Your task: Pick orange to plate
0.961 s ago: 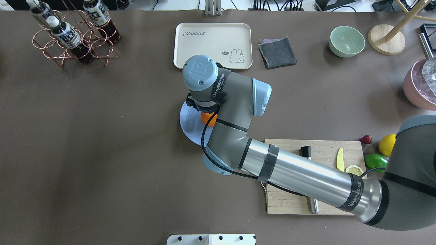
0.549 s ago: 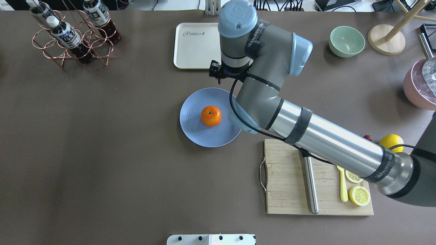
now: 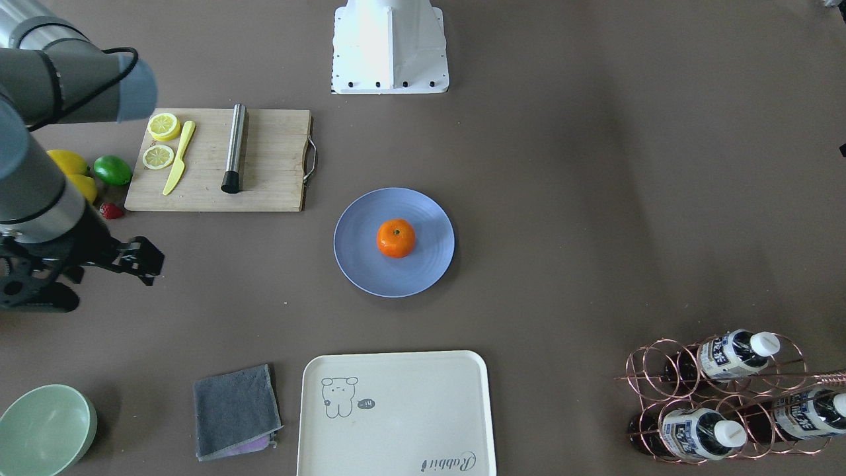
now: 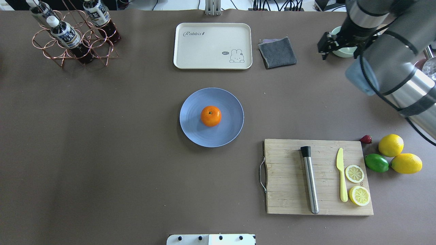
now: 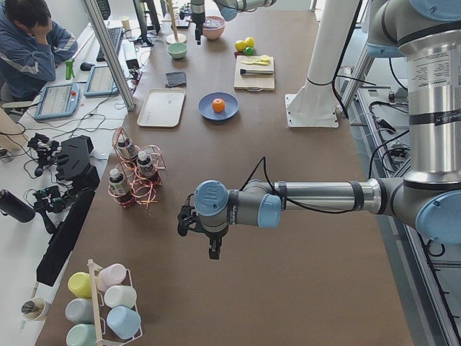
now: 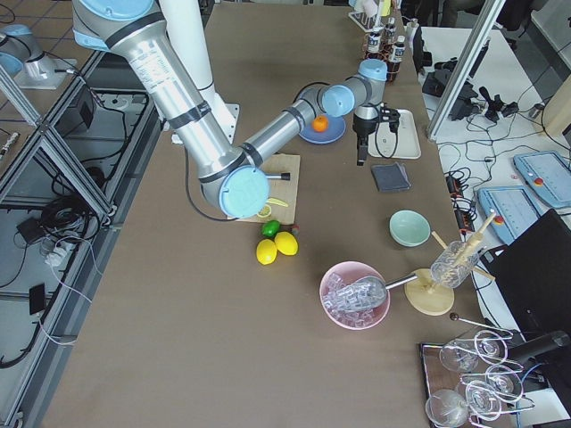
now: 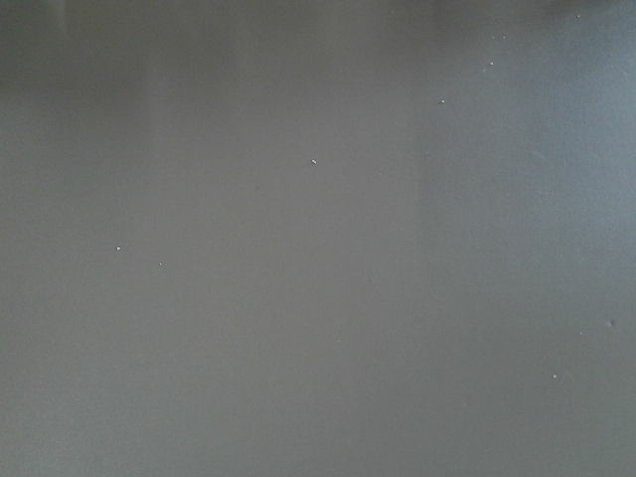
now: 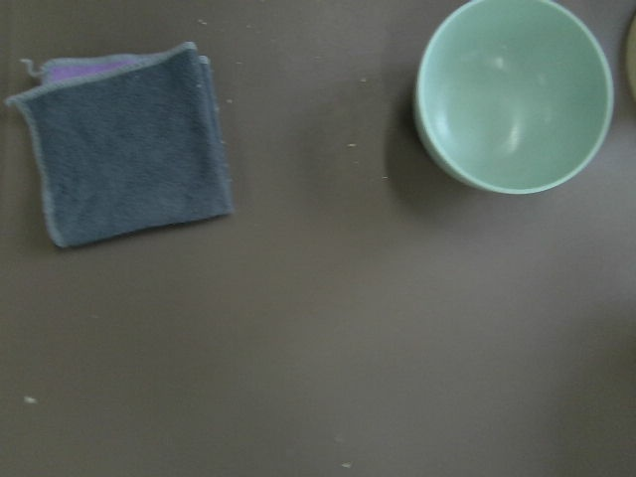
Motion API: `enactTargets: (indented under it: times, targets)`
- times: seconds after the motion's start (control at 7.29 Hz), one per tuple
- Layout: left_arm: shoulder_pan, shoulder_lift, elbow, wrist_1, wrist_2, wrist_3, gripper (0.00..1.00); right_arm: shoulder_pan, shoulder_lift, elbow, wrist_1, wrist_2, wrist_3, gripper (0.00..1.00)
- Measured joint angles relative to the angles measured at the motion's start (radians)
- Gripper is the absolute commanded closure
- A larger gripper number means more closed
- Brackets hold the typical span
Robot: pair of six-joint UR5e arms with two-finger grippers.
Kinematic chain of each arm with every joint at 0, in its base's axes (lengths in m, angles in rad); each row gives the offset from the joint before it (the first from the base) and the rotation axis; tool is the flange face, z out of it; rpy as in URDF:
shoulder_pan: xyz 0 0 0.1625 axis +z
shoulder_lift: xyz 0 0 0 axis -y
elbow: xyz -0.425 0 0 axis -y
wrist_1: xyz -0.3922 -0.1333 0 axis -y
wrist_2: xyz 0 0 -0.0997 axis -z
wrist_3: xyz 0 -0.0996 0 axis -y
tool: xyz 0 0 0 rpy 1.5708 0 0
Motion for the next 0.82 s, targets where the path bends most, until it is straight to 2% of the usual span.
enactTargets:
  times: [0.41, 0.82]
  targets:
    - [0.001, -0.001, -0.001, 0.0, 0.0, 0.0, 0.01, 0.258, -0.267, 0.033, -0.019, 0.086, -0.54, 0.0]
    - [0.0, -0.002, -0.003, 0.0, 0.0, 0.0, 0.01, 0.458, -0.417, -0.033, -0.017, 0.108, -0.863, 0.0]
